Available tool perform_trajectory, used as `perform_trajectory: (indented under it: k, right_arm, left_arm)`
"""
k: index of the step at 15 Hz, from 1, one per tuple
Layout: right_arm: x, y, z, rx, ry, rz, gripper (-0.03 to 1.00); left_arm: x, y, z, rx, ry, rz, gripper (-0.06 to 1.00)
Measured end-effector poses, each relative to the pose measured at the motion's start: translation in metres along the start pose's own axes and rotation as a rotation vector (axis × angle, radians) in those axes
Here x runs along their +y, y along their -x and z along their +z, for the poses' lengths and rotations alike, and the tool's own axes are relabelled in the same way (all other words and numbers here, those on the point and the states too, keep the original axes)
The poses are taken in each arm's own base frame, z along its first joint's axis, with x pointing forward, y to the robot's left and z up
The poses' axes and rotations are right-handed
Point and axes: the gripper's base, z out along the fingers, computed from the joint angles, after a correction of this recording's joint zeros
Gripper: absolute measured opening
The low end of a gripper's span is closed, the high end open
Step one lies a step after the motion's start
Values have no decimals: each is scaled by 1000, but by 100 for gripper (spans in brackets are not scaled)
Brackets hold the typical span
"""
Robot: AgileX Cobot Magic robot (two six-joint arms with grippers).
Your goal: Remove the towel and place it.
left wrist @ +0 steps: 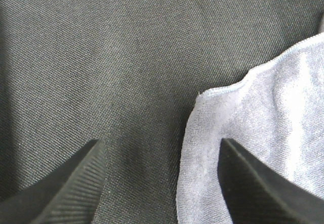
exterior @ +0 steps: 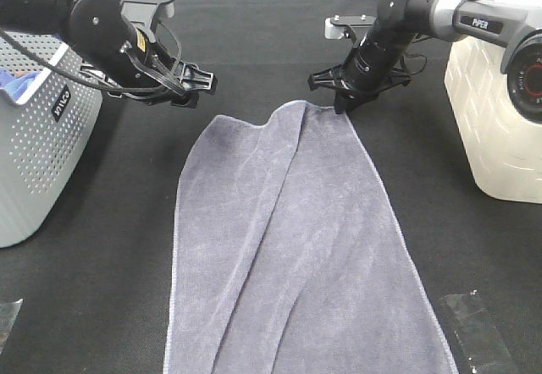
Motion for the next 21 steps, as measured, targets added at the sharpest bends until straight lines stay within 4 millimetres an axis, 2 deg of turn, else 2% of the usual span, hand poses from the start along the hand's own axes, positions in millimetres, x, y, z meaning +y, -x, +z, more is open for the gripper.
perform_trajectory:
  k: [1,3,5,7,9,12,14,15,16,18,21]
  right_arm:
    - [0,1,-1,6,2,-4,0]
    - [1,4,-6,16,-2,-28,0]
    - [-2,11,-21,27,-44,-64,0]
    - [-7,17,-40,34,-119,-97,0]
    - [-13,25,-71,13,-216,-112,0]
    - [-18,29,-97,5,-289,-114,0]
    - [-19,29,-102,11,-307,-113,0]
    - [-21,29,-108,18,-332,-117,0]
    - [-21,29,-108,18,-332,-117,0]
    - [-20,28,-108,21,-326,-115,0]
    - [-20,28,-108,25,-326,-114,0]
  left_arm:
    - [0,0,0,0,0,0,62]
    - [0,0,0,0,0,0,62]
    - [0,1,0,-10,-5,0,62]
    - [-2,3,2,-43,-21,0,62]
    - [-4,3,9,-78,-42,1,62]
    - [-6,3,19,-126,-71,-2,62]
    - [-7,1,24,-133,-78,-3,62]
    - [-7,-5,36,-127,-86,-20,62]
    - [-7,-5,36,-127,-86,-20,62]
    - [-8,-12,48,-125,-101,-73,62]
    - [-10,-10,64,-134,-114,-152,62]
